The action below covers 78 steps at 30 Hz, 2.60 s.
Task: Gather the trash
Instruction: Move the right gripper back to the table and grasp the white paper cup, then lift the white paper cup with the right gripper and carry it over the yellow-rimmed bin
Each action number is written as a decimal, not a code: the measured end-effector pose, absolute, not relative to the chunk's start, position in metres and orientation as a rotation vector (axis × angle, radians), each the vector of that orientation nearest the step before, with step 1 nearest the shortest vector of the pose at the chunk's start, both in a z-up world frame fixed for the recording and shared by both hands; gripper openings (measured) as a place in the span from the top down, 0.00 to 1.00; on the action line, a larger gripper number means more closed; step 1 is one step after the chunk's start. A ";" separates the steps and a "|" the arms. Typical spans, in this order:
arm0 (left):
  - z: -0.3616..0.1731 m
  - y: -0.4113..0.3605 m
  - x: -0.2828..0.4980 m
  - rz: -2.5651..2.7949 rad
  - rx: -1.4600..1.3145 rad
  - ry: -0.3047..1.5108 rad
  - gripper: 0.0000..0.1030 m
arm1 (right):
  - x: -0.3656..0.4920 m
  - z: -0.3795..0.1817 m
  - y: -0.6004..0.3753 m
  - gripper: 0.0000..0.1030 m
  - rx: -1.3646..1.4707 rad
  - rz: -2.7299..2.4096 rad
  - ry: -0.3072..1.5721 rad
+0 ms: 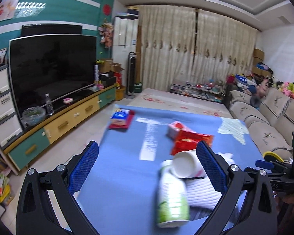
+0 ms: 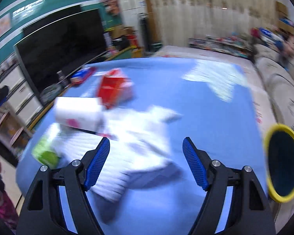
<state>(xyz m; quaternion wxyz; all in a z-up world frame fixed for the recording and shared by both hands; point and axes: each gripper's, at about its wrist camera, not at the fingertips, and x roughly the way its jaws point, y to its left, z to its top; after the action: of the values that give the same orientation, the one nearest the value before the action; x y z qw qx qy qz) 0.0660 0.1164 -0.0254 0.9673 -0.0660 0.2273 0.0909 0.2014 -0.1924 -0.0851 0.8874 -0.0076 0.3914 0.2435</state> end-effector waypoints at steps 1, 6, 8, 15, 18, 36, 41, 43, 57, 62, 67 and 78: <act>-0.027 0.123 0.064 0.191 -0.139 0.461 0.05 | 0.201 -0.082 -0.175 0.30 -0.025 0.545 0.815; -0.031 0.151 0.061 0.245 -0.156 0.451 0.05 | 0.197 -0.070 -0.120 0.26 -0.075 0.618 0.785; -0.030 0.158 0.060 0.260 -0.155 0.441 0.05 | 0.195 -0.066 -0.103 0.26 -0.101 0.602 0.757; -0.024 0.166 0.053 0.270 -0.151 0.416 0.05 | 0.210 -0.075 -0.052 0.31 -0.201 0.531 0.754; -0.027 0.169 0.050 0.262 -0.160 0.422 0.05 | 0.218 -0.087 -0.044 0.44 -0.234 0.497 0.775; -0.029 0.126 0.070 0.197 -0.111 0.451 0.05 | 0.190 -0.064 -0.119 0.97 -0.083 0.519 0.704; -0.024 0.109 0.075 0.169 -0.094 0.459 0.05 | 0.185 -0.051 -0.140 0.97 -0.044 0.501 0.661; -0.025 0.101 0.077 0.155 -0.080 0.467 0.05 | 0.183 -0.046 -0.148 0.97 -0.028 0.496 0.646; -0.019 0.042 0.090 0.074 -0.040 0.461 0.05 | 0.175 -0.030 -0.233 0.98 0.048 0.368 0.593; -0.019 0.021 0.094 0.062 -0.016 0.469 0.05 | 0.175 -0.032 -0.275 0.98 0.107 0.328 0.589; -0.016 0.003 0.098 0.047 0.012 0.472 0.05 | 0.176 -0.037 -0.331 0.98 0.152 0.218 0.578; -0.026 -0.032 0.119 0.013 0.038 0.512 0.05 | 0.201 -0.091 -0.474 0.98 0.268 -0.096 0.668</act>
<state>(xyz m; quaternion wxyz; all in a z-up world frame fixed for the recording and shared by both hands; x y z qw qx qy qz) 0.1187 -0.0321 -0.0260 0.9672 0.0187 0.2534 0.0064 0.2012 -0.4736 -0.0906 0.9348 0.1312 0.3268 -0.0471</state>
